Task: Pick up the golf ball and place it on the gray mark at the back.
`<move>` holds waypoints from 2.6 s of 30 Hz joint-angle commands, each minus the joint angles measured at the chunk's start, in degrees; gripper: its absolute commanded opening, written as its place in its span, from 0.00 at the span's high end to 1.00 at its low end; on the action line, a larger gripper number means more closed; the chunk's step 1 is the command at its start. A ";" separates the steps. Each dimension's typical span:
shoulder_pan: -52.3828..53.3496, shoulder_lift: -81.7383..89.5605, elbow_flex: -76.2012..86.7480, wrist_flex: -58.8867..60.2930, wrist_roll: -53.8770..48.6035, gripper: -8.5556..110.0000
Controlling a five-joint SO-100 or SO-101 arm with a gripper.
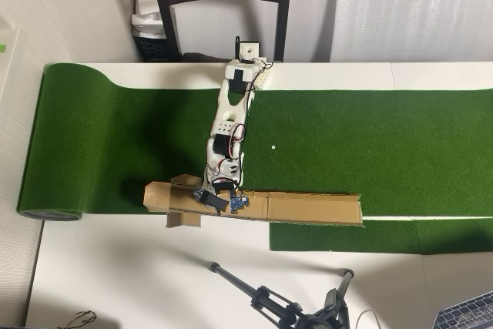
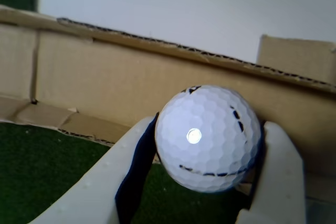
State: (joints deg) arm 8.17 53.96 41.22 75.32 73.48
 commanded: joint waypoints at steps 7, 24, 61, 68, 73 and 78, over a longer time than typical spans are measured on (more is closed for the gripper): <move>-0.35 2.72 -5.36 -1.67 0.00 0.75; -0.53 3.78 -5.89 -0.79 -0.70 0.53; -9.14 45.79 -5.27 21.53 -0.53 0.53; -5.80 66.18 12.30 21.53 0.79 0.53; -5.80 85.69 33.66 21.36 6.50 0.53; -5.80 105.03 56.78 17.75 9.23 0.53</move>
State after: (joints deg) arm 1.85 144.49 83.76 95.19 80.68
